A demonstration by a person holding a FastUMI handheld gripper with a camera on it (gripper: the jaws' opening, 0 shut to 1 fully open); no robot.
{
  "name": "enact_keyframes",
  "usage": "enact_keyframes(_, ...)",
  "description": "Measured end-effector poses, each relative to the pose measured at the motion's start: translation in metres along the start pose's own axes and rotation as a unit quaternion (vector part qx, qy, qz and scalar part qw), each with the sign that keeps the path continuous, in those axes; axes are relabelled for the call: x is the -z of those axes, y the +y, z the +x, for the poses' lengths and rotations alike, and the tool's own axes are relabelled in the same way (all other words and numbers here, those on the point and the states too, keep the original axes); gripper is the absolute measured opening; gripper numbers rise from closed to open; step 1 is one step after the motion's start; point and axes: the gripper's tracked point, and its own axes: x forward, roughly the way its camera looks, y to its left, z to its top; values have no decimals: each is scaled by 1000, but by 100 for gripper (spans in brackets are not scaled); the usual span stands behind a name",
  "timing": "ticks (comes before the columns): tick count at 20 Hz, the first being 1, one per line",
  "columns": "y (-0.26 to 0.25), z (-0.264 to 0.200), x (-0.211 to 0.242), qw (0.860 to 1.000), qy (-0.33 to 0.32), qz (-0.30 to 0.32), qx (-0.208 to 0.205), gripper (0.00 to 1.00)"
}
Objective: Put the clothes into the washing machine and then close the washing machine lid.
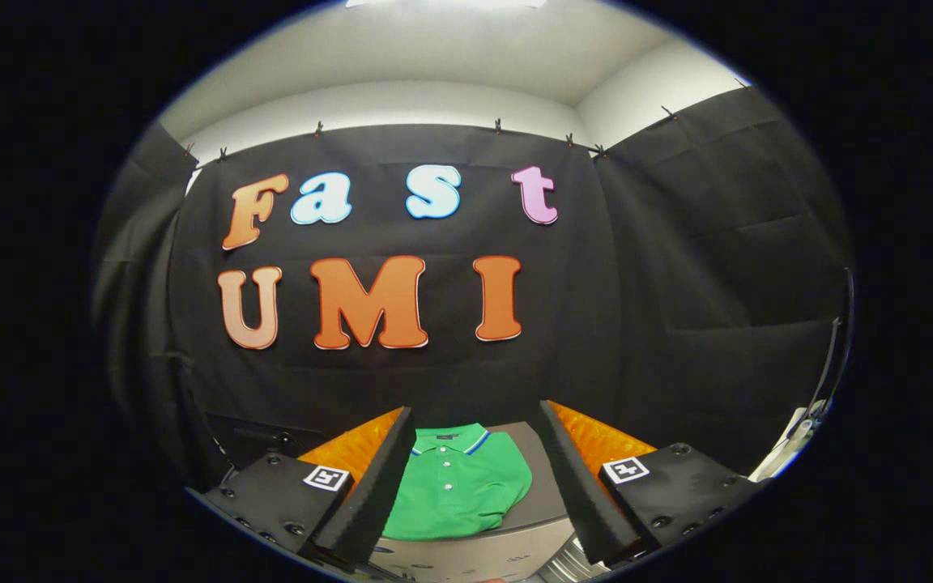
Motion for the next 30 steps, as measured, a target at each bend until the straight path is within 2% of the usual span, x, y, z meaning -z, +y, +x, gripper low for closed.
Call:
enact_keyframes(5, 29, 61, 23, 993, 99, 41, -52, 98)
enact_keyframes(10, 40, 132, 53, 977, 203, 43, -59, 98)
enact_keyframes(12, 42, 152, 80, 961, 267, 37, -56, 98)
enact_keyframes(16, 55, 173, 132, 921, 385, 2, -64, 99)
enact_keyframes(19, 67, 181, 153, 901, 428, -3, -71, 99)
enact_keyframes(23, 71, 172, 182, 865, 498, -5, -62, 99)
enact_keyframes(27, 54, 177, 198, 845, 534, -13, -39, 99)
enact_keyframes(29, 52, 174, 211, 826, 562, -8, -45, 99)
enact_keyframes(30, 52, 180, 207, 832, 553, 0, -40, 98)
